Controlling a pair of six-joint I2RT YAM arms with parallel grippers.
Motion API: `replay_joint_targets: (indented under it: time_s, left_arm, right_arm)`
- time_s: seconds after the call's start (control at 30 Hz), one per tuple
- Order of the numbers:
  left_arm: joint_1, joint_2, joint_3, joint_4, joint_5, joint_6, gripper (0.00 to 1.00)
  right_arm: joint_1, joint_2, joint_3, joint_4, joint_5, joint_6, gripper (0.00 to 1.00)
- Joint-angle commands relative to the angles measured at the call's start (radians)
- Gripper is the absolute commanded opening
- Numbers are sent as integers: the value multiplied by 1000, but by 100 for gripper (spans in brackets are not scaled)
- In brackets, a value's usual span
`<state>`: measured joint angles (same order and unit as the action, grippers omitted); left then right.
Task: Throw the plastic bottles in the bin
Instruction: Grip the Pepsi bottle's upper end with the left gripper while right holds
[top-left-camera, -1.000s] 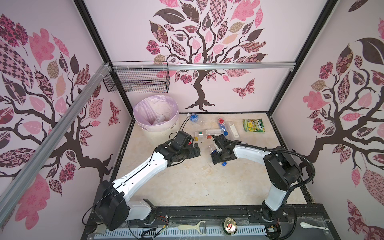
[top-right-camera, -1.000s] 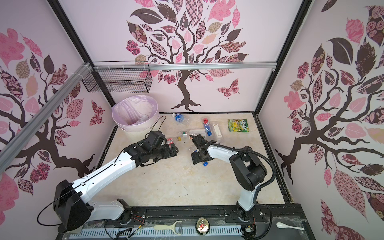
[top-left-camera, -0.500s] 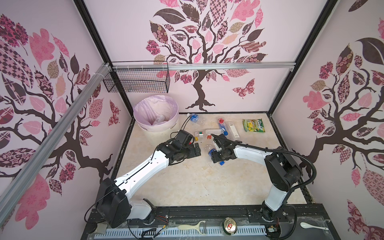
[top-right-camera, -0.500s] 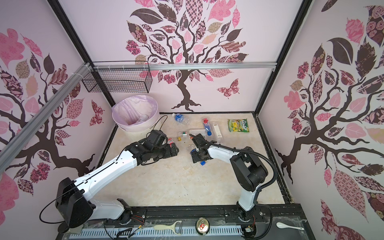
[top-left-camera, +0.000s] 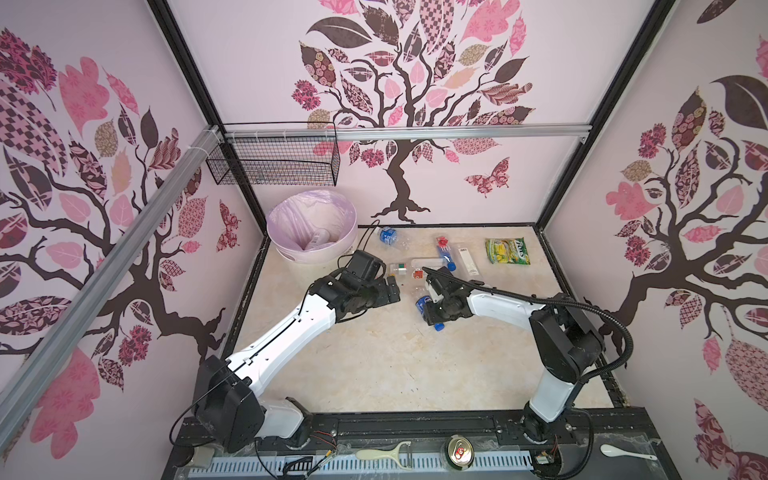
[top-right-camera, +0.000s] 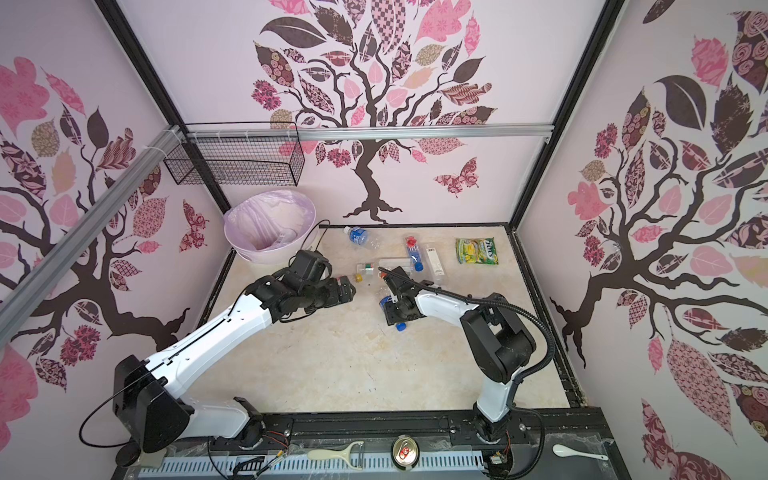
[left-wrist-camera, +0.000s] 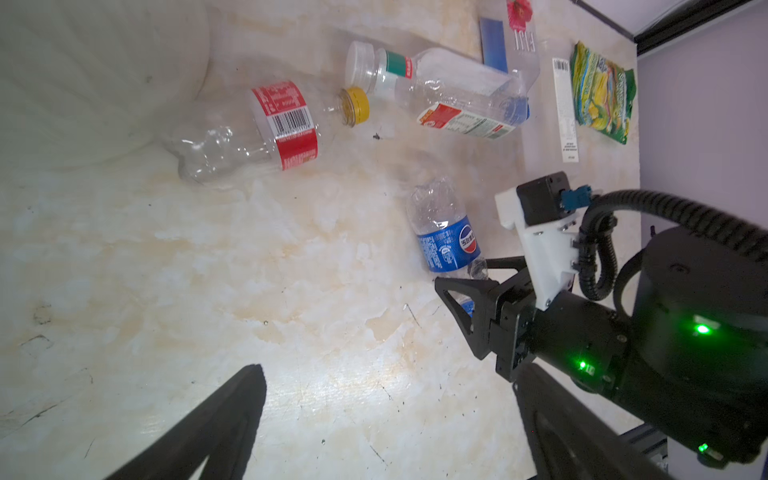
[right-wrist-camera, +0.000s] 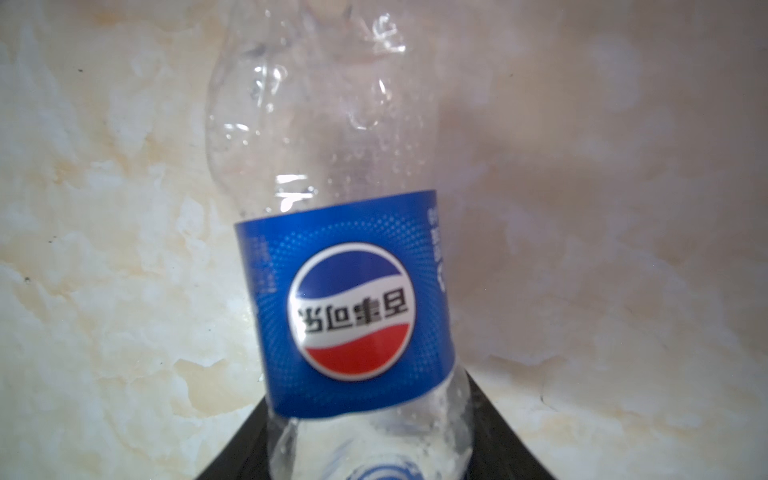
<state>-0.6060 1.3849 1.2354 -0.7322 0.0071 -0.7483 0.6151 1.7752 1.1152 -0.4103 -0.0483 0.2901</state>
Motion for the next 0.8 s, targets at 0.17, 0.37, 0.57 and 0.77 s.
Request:
replay_joint_targets:
  time_s: [0.17,0.37,0.57,0.77]
  left_arm:
    - [71,44,148,37,86,-31,98]
    - [90,107,220,109,184,-133,98]
    - [96,187,265,195,255,-217,98]
    - [96,228,285,251,277,-242,98]
  right_arm:
    - [10,-152,150,-151,-75,63,53]
    - [11,-200,258,-213,-133,106,52]
    - [11,-213,363,-261,-146,115,52]
    - [10,-221,391,-259,-173,127,52]
